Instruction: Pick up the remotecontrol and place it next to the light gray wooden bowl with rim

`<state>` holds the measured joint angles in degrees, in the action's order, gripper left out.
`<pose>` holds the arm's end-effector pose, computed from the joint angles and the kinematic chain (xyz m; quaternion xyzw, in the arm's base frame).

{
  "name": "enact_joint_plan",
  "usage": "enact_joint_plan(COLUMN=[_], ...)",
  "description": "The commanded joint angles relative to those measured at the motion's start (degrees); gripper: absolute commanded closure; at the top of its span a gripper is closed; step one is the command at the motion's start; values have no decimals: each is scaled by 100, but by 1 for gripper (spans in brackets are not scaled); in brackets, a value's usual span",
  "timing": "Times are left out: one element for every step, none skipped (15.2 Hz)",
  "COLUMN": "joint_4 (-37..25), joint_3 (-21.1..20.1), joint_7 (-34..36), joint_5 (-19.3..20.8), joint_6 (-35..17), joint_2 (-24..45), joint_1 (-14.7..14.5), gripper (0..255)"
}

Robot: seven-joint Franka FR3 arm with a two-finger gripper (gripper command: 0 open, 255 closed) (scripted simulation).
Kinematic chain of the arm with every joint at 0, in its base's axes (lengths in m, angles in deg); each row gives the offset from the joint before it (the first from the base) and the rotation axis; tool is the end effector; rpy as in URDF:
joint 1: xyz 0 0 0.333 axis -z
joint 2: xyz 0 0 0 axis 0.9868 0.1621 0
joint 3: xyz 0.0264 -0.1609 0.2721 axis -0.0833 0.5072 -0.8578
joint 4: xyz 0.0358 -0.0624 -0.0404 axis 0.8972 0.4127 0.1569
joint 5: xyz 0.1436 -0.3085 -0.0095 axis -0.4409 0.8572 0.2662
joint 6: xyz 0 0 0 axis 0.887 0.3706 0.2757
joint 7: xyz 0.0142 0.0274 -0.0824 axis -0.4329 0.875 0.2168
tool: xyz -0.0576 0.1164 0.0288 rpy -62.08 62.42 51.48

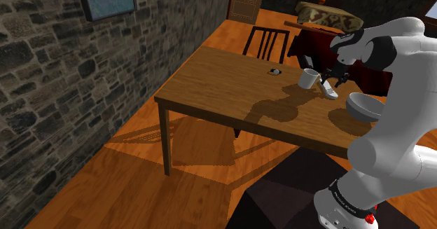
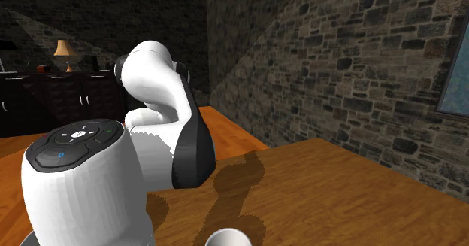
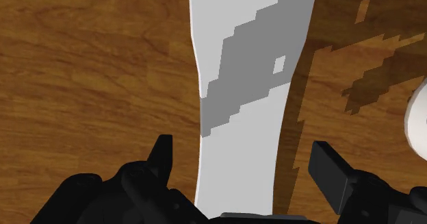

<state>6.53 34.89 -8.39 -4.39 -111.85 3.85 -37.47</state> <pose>0.3735 -0.5484 0.3446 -0.9215 0.3884 0.0004 0.0097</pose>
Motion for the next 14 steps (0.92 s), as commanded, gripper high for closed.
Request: enact_joint_plan(joint_4=[0, -1, 0, -95, -201, -320, -421, -421, -419, -421, -421, -421, -421, -421], joint_3=[0, 0, 0, 14, 27, 39, 47, 47, 47, 47, 47, 47, 47, 47], joint_7=[0, 0, 0, 16, 31, 45, 57, 57, 57, 57, 57, 56, 56, 56], joint_5=[0, 0, 0, 23, 45, 64, 77, 77, 78, 78, 77, 77, 77, 77], joint_6=[0, 0, 0, 156, 316, 480, 613, 613, 612, 612, 612, 613, 613, 613], joint_2=[0, 0, 0, -64, -120, -169, -202, -202, -203, -202, -202, -202, -202, -202], joint_1=[0, 0, 0, 0, 3, 8, 13, 13, 13, 13, 13, 13, 13, 13], gripper=[0, 0, 0, 0, 0, 0, 0, 0, 0, 0, 0, 0, 0, 0])
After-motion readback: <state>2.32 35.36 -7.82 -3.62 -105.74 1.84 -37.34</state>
